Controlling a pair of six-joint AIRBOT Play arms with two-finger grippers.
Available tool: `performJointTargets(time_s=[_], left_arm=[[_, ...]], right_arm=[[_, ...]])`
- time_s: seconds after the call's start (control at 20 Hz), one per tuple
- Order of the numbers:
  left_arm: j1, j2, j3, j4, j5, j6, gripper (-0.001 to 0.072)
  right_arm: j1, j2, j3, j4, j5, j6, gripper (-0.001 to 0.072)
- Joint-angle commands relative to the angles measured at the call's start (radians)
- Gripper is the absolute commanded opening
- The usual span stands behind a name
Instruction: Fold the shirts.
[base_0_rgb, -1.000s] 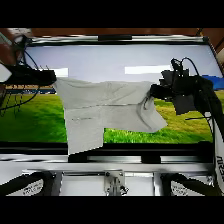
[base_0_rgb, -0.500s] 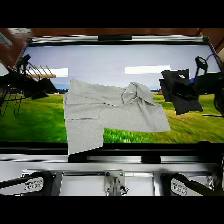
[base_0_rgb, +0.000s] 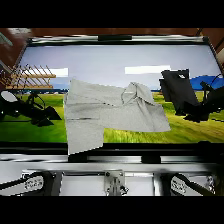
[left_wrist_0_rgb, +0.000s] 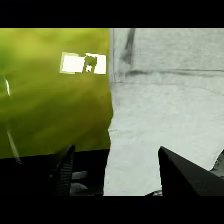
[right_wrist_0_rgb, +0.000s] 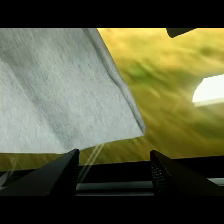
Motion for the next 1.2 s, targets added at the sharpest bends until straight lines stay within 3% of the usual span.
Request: performJointTargets(time_s=[0.0,0.05,0.45,0.55,0.6,0.65,0.7,0.85,1.15], left_arm=[[-0.009,-0.013,-0.089,-0.051,0.115,0.035,0.0597],[-0.018,-0.024,-0.089,-0.053,0.132,0.035,0.0538],[-0.126,-0.109,-0.089,-0.071,0.235,0.032,0.0499],[-0.151,-0.128,-0.089,-0.076,0.239,0.028,0.0443],[-0.160,-0.137,-0.089,-0.076,0.237,0.012,0.0339],[-0.165,-0.140,-0.089,-0.076,0.232,0.008,0.0149],[-0.165,-0.138,-0.088,-0.076,0.221,0.010,0.0050],[-0.160,-0.112,-0.079,-0.075,0.189,0.053,0.0035],[-0.163,-0.032,-0.079,-0.075,0.189,0.054,0.0035]], right_arm=[[-0.009,0.000,-0.017,0.024,0.019,-0.007,0.0549],[-0.009,0.000,-0.017,0.024,0.026,-0.007,0.0549],[-0.009,0.000,-0.017,0.015,0.038,-0.007,0.0549],[-0.009,-0.001,-0.017,0.016,0.040,-0.006,0.0549],[-0.009,-0.004,-0.021,0.016,0.037,-0.006,0.0551],[-0.009,-0.010,-0.034,0.016,0.033,-0.007,0.0565],[-0.010,-0.017,-0.058,0.016,0.033,-0.009,0.0621],[-0.040,-0.059,-0.142,0.028,0.041,-0.025,0.0620],[-0.064,-0.156,-0.179,0.056,0.098,-0.021,0.0619]])
